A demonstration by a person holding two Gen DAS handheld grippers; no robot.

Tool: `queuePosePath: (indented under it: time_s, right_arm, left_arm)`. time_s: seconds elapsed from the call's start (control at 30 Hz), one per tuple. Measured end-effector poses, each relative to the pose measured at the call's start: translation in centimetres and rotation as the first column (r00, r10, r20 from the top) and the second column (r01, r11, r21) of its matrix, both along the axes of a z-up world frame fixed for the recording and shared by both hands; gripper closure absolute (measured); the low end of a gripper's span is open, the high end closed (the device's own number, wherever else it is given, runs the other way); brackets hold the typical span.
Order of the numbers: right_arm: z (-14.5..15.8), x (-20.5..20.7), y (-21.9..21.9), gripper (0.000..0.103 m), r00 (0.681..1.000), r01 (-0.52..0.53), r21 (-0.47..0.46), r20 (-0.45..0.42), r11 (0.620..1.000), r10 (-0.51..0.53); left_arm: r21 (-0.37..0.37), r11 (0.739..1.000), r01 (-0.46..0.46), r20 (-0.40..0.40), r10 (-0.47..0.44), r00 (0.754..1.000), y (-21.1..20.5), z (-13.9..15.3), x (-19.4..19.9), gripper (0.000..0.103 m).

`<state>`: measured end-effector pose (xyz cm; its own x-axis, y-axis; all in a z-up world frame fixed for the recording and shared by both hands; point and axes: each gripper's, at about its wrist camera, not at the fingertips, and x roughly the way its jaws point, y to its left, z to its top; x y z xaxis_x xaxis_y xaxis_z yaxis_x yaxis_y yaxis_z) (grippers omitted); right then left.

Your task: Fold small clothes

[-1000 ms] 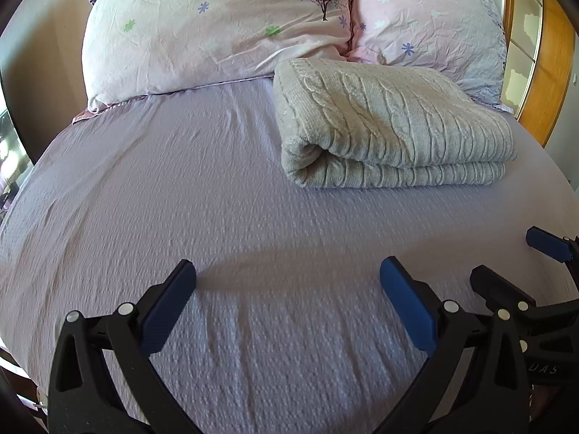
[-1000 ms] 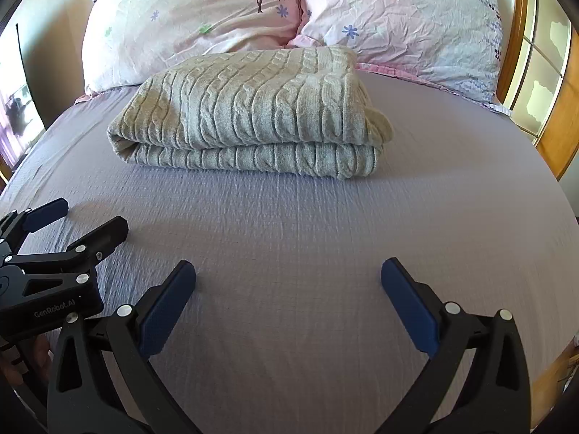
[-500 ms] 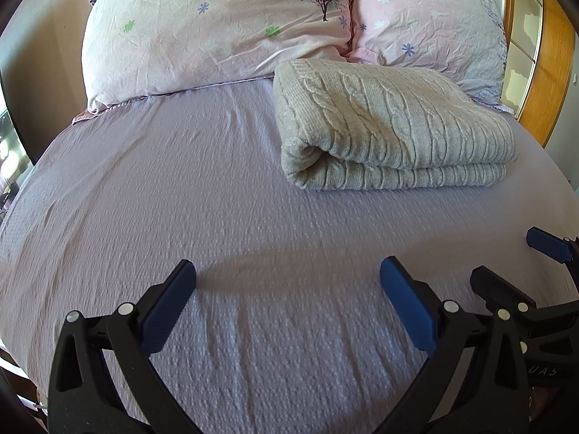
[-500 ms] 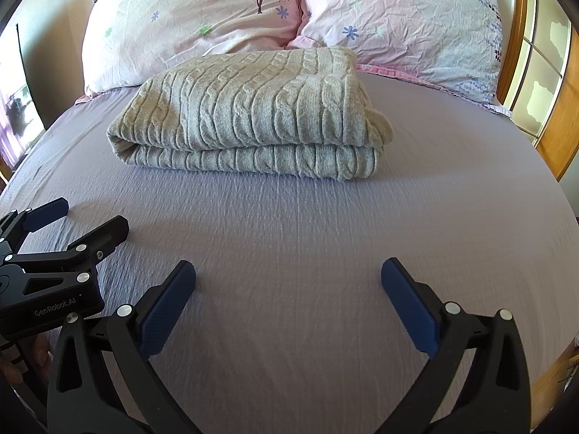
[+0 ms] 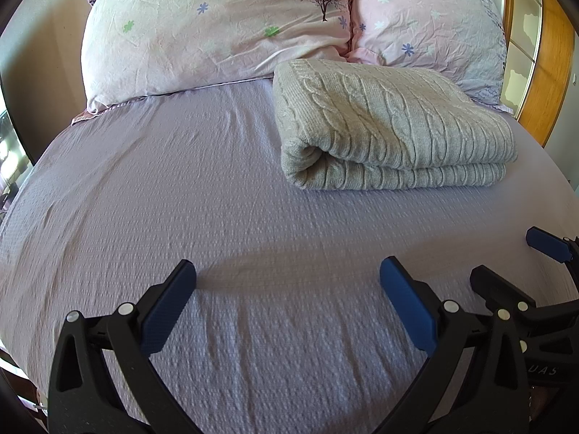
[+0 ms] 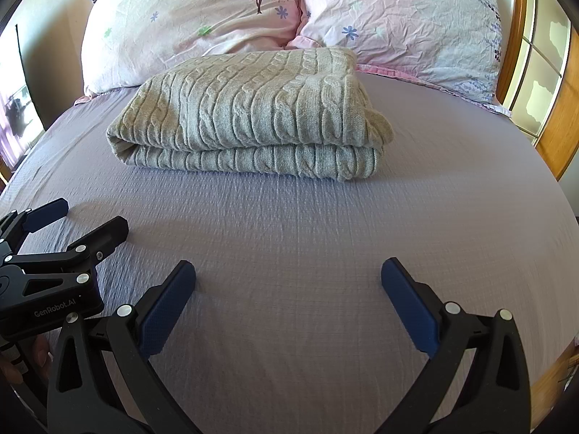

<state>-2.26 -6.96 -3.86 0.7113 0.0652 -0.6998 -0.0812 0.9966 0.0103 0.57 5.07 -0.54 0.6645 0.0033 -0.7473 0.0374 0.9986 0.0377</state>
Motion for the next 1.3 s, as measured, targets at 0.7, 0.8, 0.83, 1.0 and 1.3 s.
queuePosePath:
  time_s: [0.7,0.8,0.83,1.0,1.3]
  right_arm:
    - [0.0,0.0,0.0,0.001,1.000,0.003,0.000,0.000,1.000,-0.003]
    - [0.0,0.0,0.0,0.001,1.000,0.003,0.000,0.000,1.000,-0.003]
    - [0.0,0.0,0.0,0.001,1.000,0.004,0.000,0.000,1.000,-0.004]
    - [0.0,0.0,0.0,0.001,1.000,0.004,0.001,0.001,1.000,-0.004]
    - [0.0,0.0,0.1,0.001,1.000,0.005,0.000,0.001,1.000,-0.005]
  left_arm:
    - [-0.001,1.000,0.001,-0.003,-0.001,1.000,0.1,0.0,0.0,0.002]
    - [-0.002,1.000,0.007,-0.007,-0.007,1.000,0.0,0.1,0.2,0.002]
    - [-0.002,1.000,0.010,-0.007,-0.010,1.000,0.0,0.1,0.2,0.002]
    - [-0.007,1.000,0.029,-0.020,-0.030,0.999,0.0,0.1,0.6,0.002]
    - [-0.009,1.000,0.010,-0.070,-0.011,0.997,-0.1,0.1,1.4,0.002]
